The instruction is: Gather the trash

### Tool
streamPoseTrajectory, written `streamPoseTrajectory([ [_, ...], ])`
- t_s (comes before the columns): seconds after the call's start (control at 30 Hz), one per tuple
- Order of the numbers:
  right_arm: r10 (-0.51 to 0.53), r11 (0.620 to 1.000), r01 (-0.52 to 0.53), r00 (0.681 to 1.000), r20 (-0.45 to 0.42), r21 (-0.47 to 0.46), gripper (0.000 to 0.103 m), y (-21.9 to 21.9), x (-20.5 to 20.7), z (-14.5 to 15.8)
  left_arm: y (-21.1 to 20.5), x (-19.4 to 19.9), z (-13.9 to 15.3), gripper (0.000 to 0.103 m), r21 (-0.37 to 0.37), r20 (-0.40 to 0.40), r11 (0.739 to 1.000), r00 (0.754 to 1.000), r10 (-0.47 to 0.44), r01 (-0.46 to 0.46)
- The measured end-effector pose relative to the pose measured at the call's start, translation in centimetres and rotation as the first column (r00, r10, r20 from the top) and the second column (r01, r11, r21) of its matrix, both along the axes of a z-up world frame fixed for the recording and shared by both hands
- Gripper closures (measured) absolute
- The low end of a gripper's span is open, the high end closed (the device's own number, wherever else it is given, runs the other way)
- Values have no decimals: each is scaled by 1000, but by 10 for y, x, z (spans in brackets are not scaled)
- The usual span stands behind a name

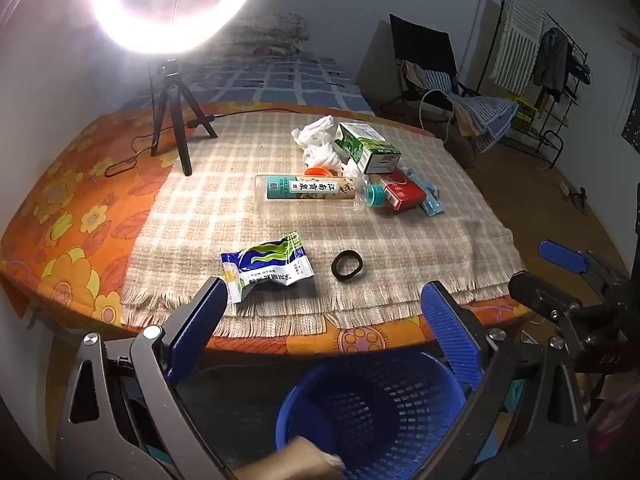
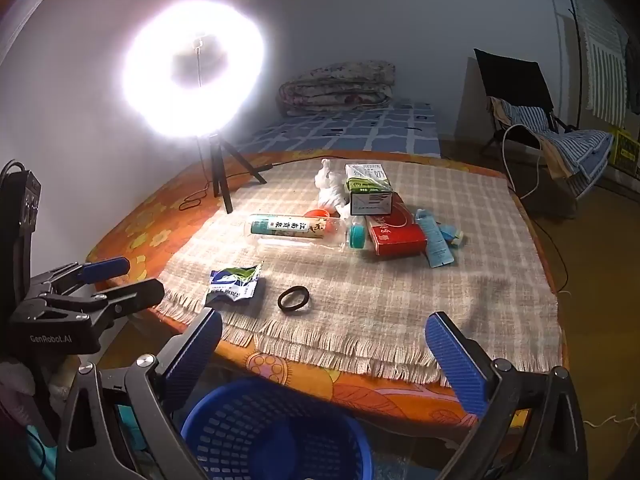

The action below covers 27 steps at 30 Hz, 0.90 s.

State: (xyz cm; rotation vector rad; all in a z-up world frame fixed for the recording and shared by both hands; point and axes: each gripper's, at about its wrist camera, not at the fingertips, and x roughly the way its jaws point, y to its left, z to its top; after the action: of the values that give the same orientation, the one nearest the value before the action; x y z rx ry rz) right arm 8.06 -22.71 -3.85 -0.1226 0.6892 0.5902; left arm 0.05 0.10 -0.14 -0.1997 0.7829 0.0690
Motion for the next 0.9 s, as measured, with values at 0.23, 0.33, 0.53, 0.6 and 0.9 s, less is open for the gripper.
streamPoseTrajectory([
  [0.23, -8, 1000, 8, 1000, -3, 11, 0, -2, 0, 0, 2, -2, 0, 3, 2, 7, 1000, 1000, -7, 7],
  [0.33, 2, 1000, -2, 1000, 6, -2, 0, 2, -4, 0, 1, -4, 4, 3, -1, 8, 1000, 1000, 1, -1],
  [0.53, 4, 1000, -4, 1000, 10, 4, 0, -3, -5, 4, -2, -7, 2, 3, 9, 21, 1000, 1000, -1, 0],
  [0.6, 6, 1000, -6, 1000, 12, 4, 0, -2, -4, 4, -3, -9, 1, 3, 11, 26, 1000, 1000, -1, 0],
  [0.9, 5, 1000, -5, 1000, 3, 8, 0, -3, -4, 4, -4, -11, 3, 3, 6, 27, 1000, 1000, 2, -2],
])
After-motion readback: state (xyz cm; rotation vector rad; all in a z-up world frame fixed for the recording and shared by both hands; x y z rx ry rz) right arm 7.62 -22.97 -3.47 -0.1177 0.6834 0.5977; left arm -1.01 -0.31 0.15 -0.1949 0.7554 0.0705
